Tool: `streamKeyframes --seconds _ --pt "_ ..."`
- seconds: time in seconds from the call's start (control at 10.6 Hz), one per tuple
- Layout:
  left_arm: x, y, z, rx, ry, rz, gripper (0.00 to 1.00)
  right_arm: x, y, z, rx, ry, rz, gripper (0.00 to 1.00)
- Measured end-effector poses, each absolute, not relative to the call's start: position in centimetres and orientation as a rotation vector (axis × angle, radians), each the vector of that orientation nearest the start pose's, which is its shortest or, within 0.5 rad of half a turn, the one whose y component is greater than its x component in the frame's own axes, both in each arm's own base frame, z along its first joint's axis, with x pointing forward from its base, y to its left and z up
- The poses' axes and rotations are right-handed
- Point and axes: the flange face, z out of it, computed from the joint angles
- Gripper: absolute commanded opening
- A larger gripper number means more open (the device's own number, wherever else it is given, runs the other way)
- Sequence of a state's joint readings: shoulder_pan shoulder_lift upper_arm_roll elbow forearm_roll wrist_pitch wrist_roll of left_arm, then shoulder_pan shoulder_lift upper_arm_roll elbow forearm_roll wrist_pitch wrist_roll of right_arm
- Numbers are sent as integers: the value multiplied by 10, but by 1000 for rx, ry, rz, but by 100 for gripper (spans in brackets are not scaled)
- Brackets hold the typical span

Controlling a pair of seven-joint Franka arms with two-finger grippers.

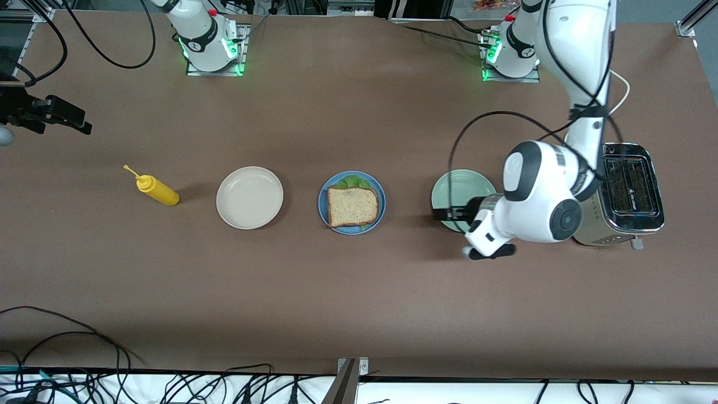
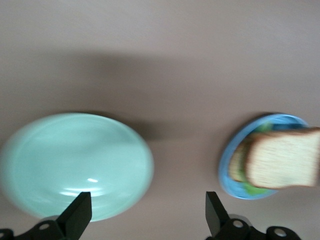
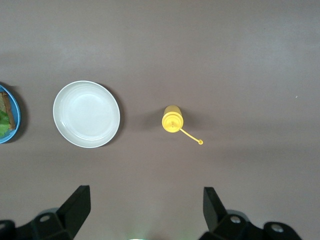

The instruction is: Make sandwich in blue plate with both arms

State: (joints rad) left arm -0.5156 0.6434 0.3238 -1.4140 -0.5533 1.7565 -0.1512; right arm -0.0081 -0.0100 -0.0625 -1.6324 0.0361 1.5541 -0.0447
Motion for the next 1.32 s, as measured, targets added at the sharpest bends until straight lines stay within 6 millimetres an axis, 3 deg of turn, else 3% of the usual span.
streamKeyframes --seconds 0.28,0.57,0.85,1.04,1.32 --pt "666 -175 374 -3262 77 329 100 548 -43 612 -3101 58 59 100" --pt "671 -105 430 -3190 72 200 100 551 -43 608 -3101 56 71 100" --pt "656 -48 485 -3163 124 189 100 555 -40 602 -3102 48 85 100" --pt "645 -23 504 -3145 107 215 100 555 -39 603 -3107 44 84 100" --pt "628 -17 545 -3101 156 168 100 555 -39 603 -3111 41 82 100"
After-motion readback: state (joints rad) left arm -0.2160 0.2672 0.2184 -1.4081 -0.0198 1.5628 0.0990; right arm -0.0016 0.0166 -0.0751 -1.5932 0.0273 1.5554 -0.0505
